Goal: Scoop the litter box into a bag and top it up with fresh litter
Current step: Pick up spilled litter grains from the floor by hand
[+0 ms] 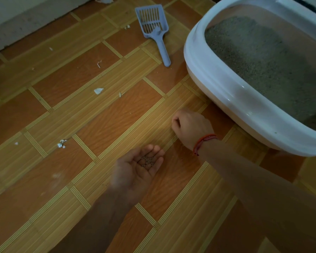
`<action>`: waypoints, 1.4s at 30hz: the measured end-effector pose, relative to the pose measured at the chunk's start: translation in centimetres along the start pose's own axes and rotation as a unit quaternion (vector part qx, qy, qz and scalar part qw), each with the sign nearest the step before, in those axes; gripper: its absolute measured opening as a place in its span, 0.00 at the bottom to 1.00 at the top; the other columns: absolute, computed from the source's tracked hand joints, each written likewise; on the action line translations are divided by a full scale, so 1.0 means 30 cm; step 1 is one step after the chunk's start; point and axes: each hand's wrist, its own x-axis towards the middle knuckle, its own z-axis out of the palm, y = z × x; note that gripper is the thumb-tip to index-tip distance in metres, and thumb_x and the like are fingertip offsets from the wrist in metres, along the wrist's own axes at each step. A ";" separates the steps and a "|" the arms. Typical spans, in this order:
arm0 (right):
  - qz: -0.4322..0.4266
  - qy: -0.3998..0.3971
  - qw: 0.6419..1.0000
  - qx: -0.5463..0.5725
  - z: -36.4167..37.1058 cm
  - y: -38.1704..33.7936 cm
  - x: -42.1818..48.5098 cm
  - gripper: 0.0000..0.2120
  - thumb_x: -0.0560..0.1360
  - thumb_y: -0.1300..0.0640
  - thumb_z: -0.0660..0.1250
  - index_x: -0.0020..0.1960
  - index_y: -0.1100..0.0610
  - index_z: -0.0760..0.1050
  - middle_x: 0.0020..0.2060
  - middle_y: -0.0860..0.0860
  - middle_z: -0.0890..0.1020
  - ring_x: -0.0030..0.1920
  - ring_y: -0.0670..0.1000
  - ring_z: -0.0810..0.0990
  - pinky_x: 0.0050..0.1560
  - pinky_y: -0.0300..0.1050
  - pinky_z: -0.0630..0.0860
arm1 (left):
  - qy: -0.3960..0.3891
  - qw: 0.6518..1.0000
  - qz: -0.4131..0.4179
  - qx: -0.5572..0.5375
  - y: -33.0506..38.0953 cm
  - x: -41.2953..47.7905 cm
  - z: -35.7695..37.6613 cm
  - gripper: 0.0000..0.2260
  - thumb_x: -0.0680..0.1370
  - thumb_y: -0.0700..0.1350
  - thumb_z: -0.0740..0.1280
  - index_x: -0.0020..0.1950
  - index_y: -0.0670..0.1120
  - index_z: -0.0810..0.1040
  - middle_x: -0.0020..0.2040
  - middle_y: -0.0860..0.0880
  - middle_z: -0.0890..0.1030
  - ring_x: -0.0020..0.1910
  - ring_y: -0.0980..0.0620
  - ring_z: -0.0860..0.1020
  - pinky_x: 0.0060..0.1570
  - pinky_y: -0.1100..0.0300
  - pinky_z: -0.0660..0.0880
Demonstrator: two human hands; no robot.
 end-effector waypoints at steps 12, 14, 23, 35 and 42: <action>-0.043 -0.011 0.988 0.145 -0.030 -0.118 -0.176 0.06 0.78 0.50 0.61 0.47 0.49 0.75 0.38 0.44 0.77 0.39 0.45 0.75 0.38 0.43 0.71 | -0.013 1.000 0.003 -0.016 0.001 -0.002 -0.005 0.14 0.79 0.42 0.59 0.45 0.35 0.81 0.46 0.39 0.84 0.49 0.44 0.84 0.52 0.52 0.78; -0.062 -0.016 0.985 0.160 -0.025 -0.147 -0.209 0.07 0.78 0.49 0.60 0.47 0.49 0.75 0.40 0.43 0.78 0.39 0.45 0.76 0.38 0.44 0.72 | -0.024 1.000 0.008 -0.006 -0.001 -0.002 -0.008 0.14 0.79 0.42 0.59 0.50 0.34 0.79 0.47 0.39 0.83 0.49 0.45 0.84 0.47 0.54 0.80; -0.120 -0.007 0.980 0.156 0.027 -0.163 -0.247 0.11 0.76 0.45 0.56 0.47 0.49 0.73 0.44 0.46 0.81 0.40 0.50 0.79 0.37 0.52 0.77 | -0.024 0.999 0.022 0.023 -0.004 0.013 -0.031 0.14 0.75 0.43 0.61 0.48 0.35 0.82 0.43 0.41 0.83 0.42 0.47 0.83 0.46 0.56 0.78; -0.056 0.032 0.987 0.145 -0.009 -0.093 -0.111 0.08 0.79 0.52 0.59 0.47 0.52 0.77 0.35 0.45 0.78 0.37 0.47 0.76 0.36 0.46 0.74 | -0.014 1.000 -0.002 -0.009 0.000 0.000 -0.012 0.14 0.79 0.41 0.59 0.45 0.35 0.81 0.46 0.38 0.83 0.49 0.42 0.84 0.54 0.50 0.77; -0.046 0.016 0.995 0.085 0.024 -0.074 -0.008 0.07 0.79 0.54 0.60 0.48 0.52 0.77 0.36 0.46 0.80 0.38 0.49 0.78 0.38 0.49 0.78 | 0.000 1.000 -0.002 -0.006 0.002 -0.005 -0.002 0.14 0.80 0.41 0.58 0.46 0.35 0.81 0.47 0.38 0.83 0.50 0.41 0.84 0.52 0.51 0.77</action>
